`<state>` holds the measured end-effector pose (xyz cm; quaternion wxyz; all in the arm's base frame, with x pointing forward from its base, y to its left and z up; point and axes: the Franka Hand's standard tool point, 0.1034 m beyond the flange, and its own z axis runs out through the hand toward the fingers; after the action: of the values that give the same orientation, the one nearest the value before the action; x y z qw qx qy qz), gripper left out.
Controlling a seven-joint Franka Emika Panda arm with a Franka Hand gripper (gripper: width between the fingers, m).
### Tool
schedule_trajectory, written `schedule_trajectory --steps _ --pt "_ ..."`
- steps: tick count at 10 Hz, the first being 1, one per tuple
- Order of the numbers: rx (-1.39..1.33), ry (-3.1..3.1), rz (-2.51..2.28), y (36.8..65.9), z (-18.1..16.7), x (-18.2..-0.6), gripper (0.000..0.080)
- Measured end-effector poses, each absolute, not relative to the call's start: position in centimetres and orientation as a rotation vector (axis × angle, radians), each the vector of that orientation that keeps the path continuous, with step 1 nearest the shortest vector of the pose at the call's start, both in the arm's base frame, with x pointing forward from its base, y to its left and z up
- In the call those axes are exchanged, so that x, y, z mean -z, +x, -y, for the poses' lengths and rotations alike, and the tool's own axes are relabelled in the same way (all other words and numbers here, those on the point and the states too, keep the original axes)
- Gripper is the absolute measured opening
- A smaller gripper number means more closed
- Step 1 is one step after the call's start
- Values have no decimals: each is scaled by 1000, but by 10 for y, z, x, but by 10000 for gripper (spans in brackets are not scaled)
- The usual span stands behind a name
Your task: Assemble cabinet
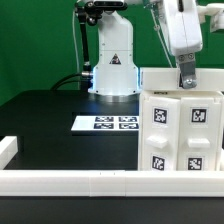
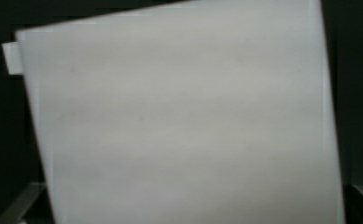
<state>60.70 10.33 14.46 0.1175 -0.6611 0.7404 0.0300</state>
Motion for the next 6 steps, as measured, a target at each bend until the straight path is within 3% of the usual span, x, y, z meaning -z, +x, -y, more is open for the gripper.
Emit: schedule_trajectory --steps 6 --pt "-178 -2190 -1921 598 -111 -180 649"
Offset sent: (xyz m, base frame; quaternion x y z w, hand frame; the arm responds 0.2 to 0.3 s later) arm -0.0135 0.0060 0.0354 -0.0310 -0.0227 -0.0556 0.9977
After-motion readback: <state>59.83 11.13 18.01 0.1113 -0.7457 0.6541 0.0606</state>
